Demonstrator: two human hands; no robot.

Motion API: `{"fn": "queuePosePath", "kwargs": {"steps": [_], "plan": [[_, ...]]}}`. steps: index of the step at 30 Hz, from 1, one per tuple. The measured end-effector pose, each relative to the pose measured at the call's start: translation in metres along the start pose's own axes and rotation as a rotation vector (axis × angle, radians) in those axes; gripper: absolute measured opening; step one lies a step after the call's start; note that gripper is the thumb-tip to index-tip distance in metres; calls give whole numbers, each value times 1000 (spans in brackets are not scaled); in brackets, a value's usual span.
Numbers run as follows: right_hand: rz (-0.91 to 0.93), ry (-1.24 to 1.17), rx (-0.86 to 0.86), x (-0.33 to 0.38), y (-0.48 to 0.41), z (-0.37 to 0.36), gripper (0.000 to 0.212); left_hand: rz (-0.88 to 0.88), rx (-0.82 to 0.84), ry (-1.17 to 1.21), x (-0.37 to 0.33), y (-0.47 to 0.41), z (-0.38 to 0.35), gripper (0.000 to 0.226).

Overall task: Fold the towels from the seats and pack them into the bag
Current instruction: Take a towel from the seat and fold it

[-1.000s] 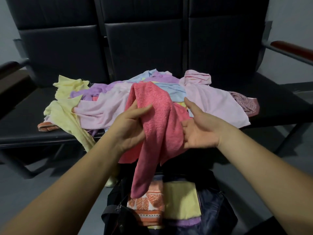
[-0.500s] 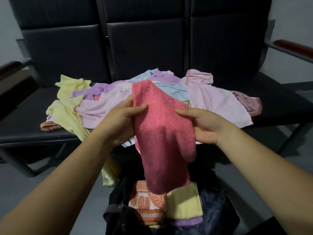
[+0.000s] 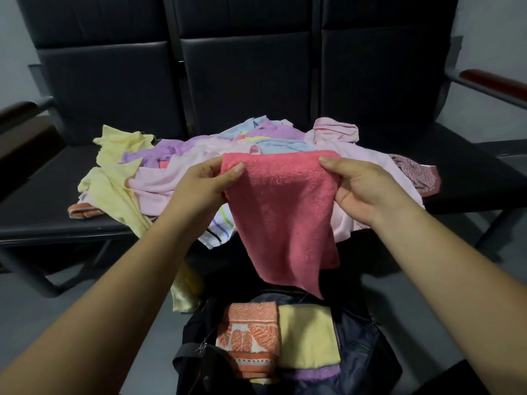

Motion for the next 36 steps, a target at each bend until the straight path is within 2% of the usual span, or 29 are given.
{"fn": "queuePosePath", "kwargs": {"steps": [2,5,10,12,14,18,20,21,23,25,26,27,29,30,33,36], "plan": [[81,183,-126,9,1,14,17,-41,-12,-31,-3,1,0,21],[201,329,-196,20,3,17,10,-120,-61,-136,-12,2,4,23],[421,402,-164,42,14,3,10,-286,-206,-294,-36,2,21,17],[437,378,-96,44,17,-7,9,-305,-156,-212,-41,4,15,15],[435,381,6,43,20,-22,21,-280,-88,-144,-41,5,5,16],[331,558,248,21,26,-56,74,-282,39,-166,-46,9,-15,17],[300,684,256,9,25,-63,90,-278,80,-179,-47,10,-21,13],[293,695,245,6,25,-66,91,-277,65,-176,-46,10,-21,12],[294,567,230,9,27,-70,81,-224,-32,-62,-37,6,-12,20],[293,321,211,20,28,-71,70,-97,-85,133,-22,3,-8,58],[290,213,194,25,27,-70,67,-20,-24,173,-13,2,-15,75],[287,134,176,30,26,-69,66,57,78,162,-3,6,-26,77],[269,45,143,35,22,-63,63,205,317,47,19,22,-50,50],[252,24,127,36,20,-60,61,256,385,-1,27,29,-56,41],[199,-4,56,35,14,-46,54,293,322,97,29,33,-56,33],[112,32,-46,28,7,-28,33,242,171,276,17,24,-50,33]]}}
Point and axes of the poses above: each hand's wrist, its own y-axis away from the middle knuckle, its own z-axis out of the back of the hand, x = y × z, the point moved 10 cm from there along -y, towards the middle knuckle, and after that the axes turned 7 degrees about -z, right-handed, at the moved point
